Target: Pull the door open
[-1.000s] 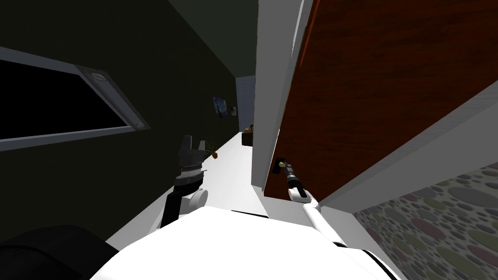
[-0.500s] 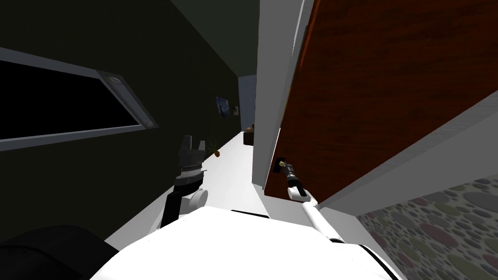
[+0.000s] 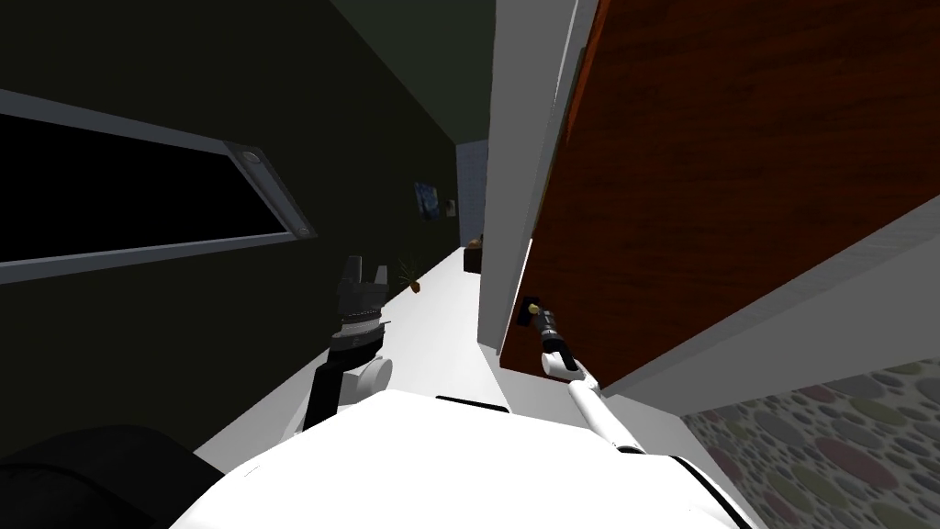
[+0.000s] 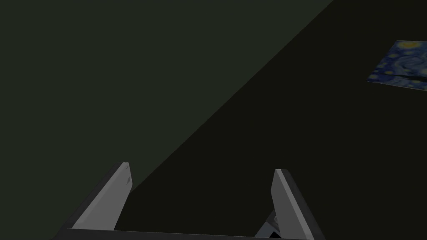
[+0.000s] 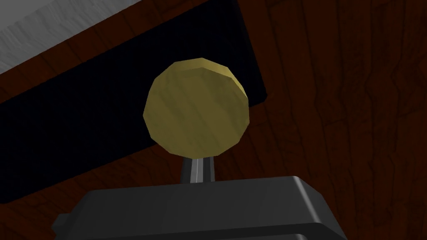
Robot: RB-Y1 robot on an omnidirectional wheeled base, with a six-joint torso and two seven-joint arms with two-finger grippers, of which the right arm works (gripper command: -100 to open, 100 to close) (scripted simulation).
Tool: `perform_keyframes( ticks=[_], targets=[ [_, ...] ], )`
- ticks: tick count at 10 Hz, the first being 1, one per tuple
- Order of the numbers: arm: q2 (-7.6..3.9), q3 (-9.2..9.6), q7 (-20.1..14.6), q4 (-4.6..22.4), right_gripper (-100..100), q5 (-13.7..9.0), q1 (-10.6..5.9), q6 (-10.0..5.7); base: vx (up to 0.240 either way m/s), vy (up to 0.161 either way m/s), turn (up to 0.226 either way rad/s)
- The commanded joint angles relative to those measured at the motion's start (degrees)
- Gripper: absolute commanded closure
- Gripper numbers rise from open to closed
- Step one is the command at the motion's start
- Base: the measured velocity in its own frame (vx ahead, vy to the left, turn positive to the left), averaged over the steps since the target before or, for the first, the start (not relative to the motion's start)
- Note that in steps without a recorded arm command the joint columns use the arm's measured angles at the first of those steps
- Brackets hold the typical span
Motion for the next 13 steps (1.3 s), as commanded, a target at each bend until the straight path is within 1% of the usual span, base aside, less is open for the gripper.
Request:
perform_keyframes(
  ticks=[1, 4, 6, 7, 10, 13],
  targets=[
    [0.97, -0.03, -2.08, -0.68, -100, -1.68, -0.10, 0.19, -0.104, -0.040, 0.066],
    [2.31, -0.46, -5.85, -1.28, -100, -4.96, -0.21, 0.52, -0.089, -0.050, 0.050],
    [3.37, -0.80, -8.83, -1.75, -100, -7.55, -0.30, 0.79, -0.111, -0.043, 0.117],
    [3.37, -0.80, -8.83, -1.75, -100, -7.55, -0.30, 0.79, -0.065, 0.000, 0.111],
    [5.11, -1.37, -13.74, -2.54, -100, -11.82, -0.44, 1.23, -0.069, -0.006, 0.084],
    [6.91, -1.96, -18.59, -3.35, -100, -16.24, -0.59, 1.68, -0.099, -0.073, 0.096]
  ],
)
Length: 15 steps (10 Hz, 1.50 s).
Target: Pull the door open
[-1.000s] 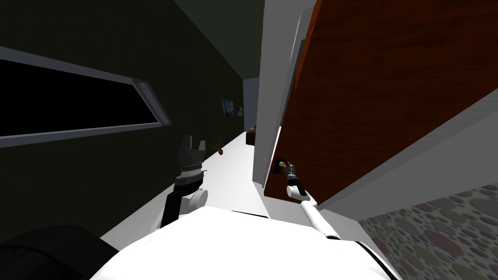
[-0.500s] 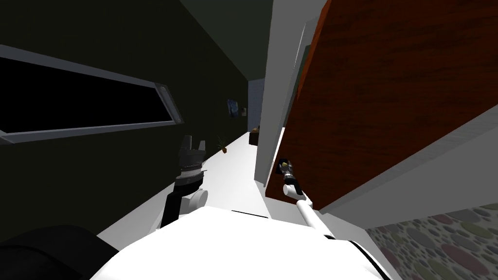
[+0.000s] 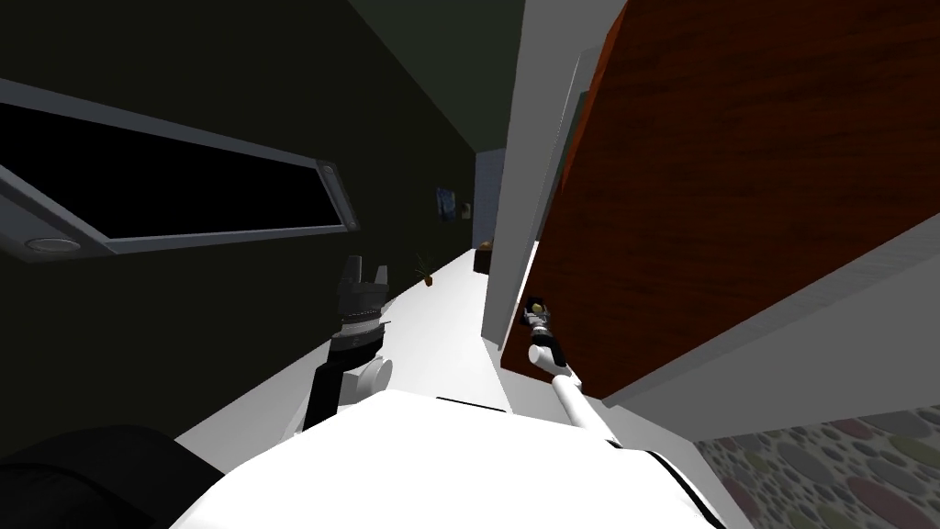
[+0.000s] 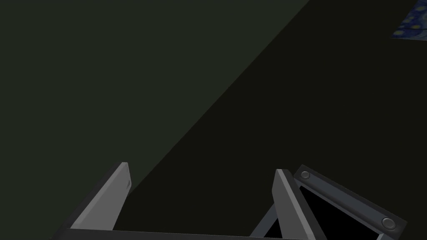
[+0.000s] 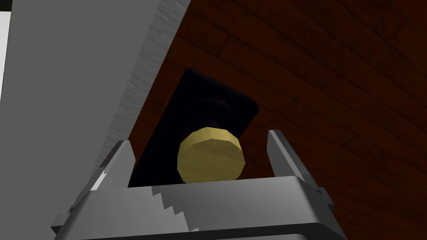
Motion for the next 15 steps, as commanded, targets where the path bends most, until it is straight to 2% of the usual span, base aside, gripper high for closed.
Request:
perform_keyframes(
  ticks=[1, 5, 10, 11, 12, 14, 15],
  targets=[
    [0.97, -0.33, -2.86, -0.47, -100, -2.38, -0.06, 0.27, -0.101, -0.082, 0.110],
    [3.11, -1.02, -9.07, -1.43, -100, -7.62, -0.24, 0.80, -0.115, -0.043, 0.082],
    [5.19, -1.70, -14.94, -2.37, -100, -12.74, -0.41, 1.32, -0.096, -0.045, 0.064],
    [4.95, -1.62, -14.19, -2.25, -100, -12.15, -0.39, 1.24, -0.039, -0.015, 0.009],
    [2.86, -2.03, -16.13, -2.04, -100, -12.68, 0.25, 1.21, 0.082, 0.009, 0.146],
    [-0.23, -2.59, -18.61, -1.67, -100, -13.29, 1.15, 1.09, 0.182, 0.025, 0.194],
    [-1.00, -2.73, -19.23, -1.57, -100, -13.45, 1.37, 1.06, 0.168, -0.006, 0.110]
  ],
)
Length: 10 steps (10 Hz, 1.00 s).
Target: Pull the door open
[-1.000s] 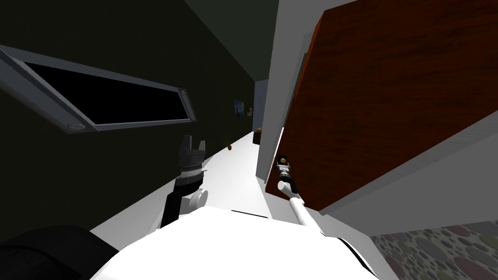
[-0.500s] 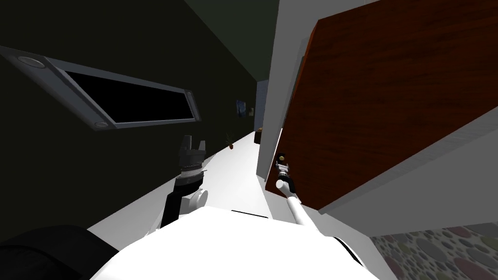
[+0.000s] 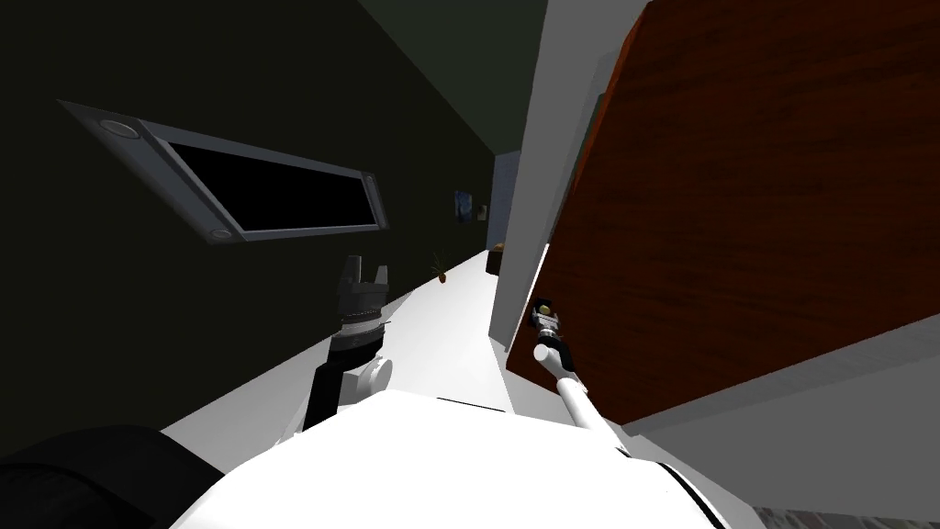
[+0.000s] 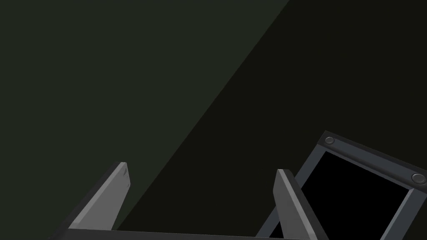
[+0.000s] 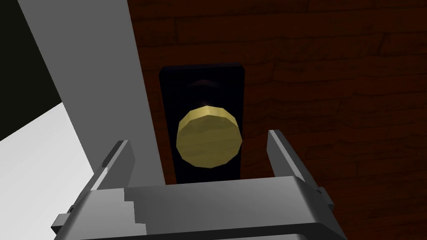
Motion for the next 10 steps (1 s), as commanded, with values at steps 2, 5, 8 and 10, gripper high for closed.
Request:
perform_keyframes(
  ticks=[2, 5, 8, 10],
  targets=[
    [-2.86, -0.57, -2.42, 0.80, -100, -0.58, 0.51, -0.25, 0.151, 0.004, 0.125],
    [-2.35, 0.04, -2.37, 1.91, 100, -0.28, -0.18, -0.84, 0.012, -0.006, -0.008],
    [-2.35, 0.04, -2.37, 1.91, 100, -0.28, -0.18, -0.84, -0.011, -0.001, 0.007],
    [-3.07, 0.77, -3.19, 1.74, 100, -0.38, 0.17, -0.62, -0.055, -0.016, 0.057]
  ],
)
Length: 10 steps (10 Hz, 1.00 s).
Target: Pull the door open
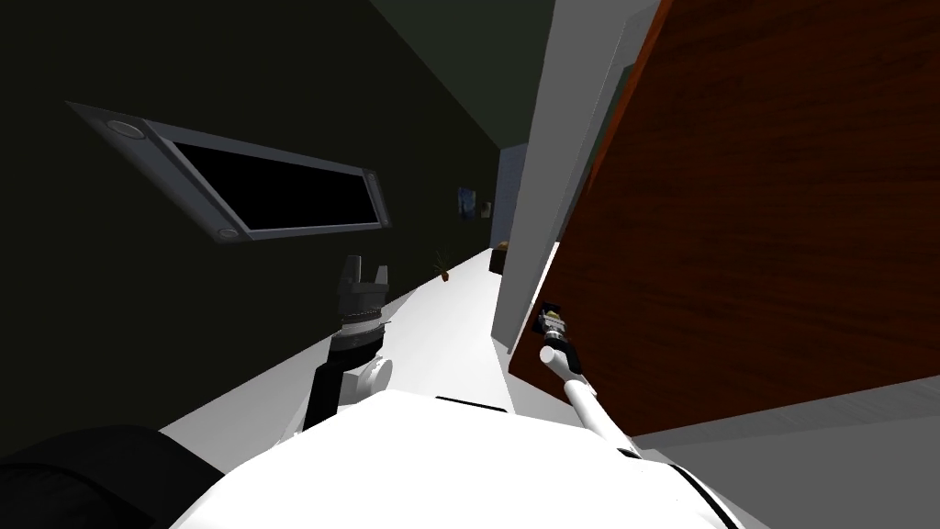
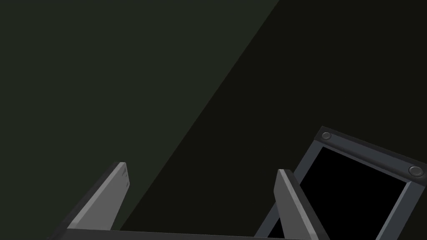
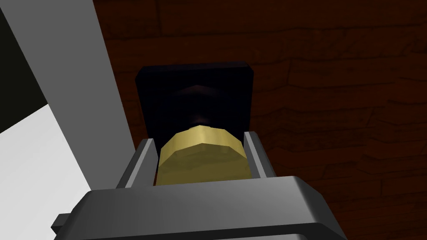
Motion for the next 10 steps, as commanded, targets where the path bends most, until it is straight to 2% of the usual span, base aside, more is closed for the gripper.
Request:
perform_keyframes(
  ticks=[1, 5, 6, 10],
  targets=[
    [-0.32, 0.77, -0.74, -0.24, 100, -0.06, 0.25, 0.16, -0.200, -0.031, 0.094],
    [-3.00, 3.97, -4.28, -1.52, 100, -0.49, 1.24, 0.52, -0.238, -0.078, 0.196],
    [-3.97, 5.14, -5.57, -1.98, 100, -0.65, 1.60, 0.66, -0.206, -0.104, 0.220],
    [-6.07, 7.64, -8.34, -2.99, 100, -0.98, 2.38, 0.94, -0.232, -0.070, 0.155]
  ],
)
